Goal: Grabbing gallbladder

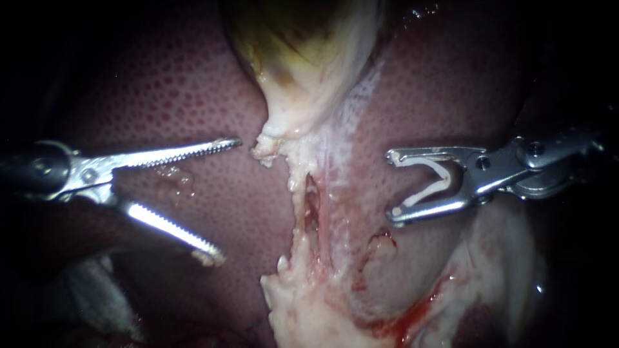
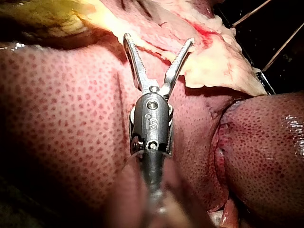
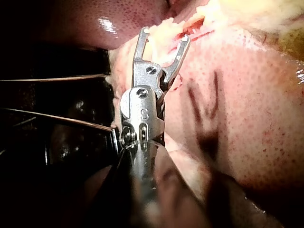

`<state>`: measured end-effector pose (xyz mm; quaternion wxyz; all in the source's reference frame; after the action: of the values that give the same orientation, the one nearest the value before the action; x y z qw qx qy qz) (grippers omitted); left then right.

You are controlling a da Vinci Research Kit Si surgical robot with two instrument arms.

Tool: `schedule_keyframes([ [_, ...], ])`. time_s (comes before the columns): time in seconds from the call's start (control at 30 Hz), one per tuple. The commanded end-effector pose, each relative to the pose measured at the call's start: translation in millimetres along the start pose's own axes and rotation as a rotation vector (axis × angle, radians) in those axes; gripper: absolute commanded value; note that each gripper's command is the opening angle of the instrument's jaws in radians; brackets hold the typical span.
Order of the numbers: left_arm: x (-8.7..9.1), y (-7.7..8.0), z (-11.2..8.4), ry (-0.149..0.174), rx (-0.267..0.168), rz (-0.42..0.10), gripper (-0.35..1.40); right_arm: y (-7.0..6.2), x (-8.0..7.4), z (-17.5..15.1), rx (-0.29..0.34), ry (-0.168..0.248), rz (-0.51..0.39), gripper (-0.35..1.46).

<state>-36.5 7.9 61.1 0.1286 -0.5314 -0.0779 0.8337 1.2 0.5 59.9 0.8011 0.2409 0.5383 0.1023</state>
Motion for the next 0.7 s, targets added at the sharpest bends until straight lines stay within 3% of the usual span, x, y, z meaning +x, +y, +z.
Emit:
schedule_keyframes([
  [0.03,0.0,0.0,0.0,-0.001,0.002,0.0,1.08,0.0,0.0,0.0,0.0,0.0,0.0,0.59],
  [0.2,-0.7,-0.9,0.1,-0.002,0.005,0.006,1.05,0.0,0.0,0.0,0.0,0.0,0.0,0.59],
  [0.27,-1.0,-1.6,0.2,-0.004,0.012,-0.018,1.05,0.0,0.0,0.0,0.0,0.0,0.0,0.59],
  [0.37,-1.7,-3.1,0.6,-0.004,0.025,-0.067,1.03,0.0,0.0,0.0,0.0,0.0,0.0,0.59],
  [0.53,-3.0,-5.4,1.7,0.003,0.045,-0.205,0.93,0.1,0.0,0.0,0.0,0.0,0.0,0.59],
  [0.7,-3.3,-6.6,3.5,0.009,0.058,-0.295,0.86,0.1,0.0,0.0,0.0,0.0,0.0,0.59],
])
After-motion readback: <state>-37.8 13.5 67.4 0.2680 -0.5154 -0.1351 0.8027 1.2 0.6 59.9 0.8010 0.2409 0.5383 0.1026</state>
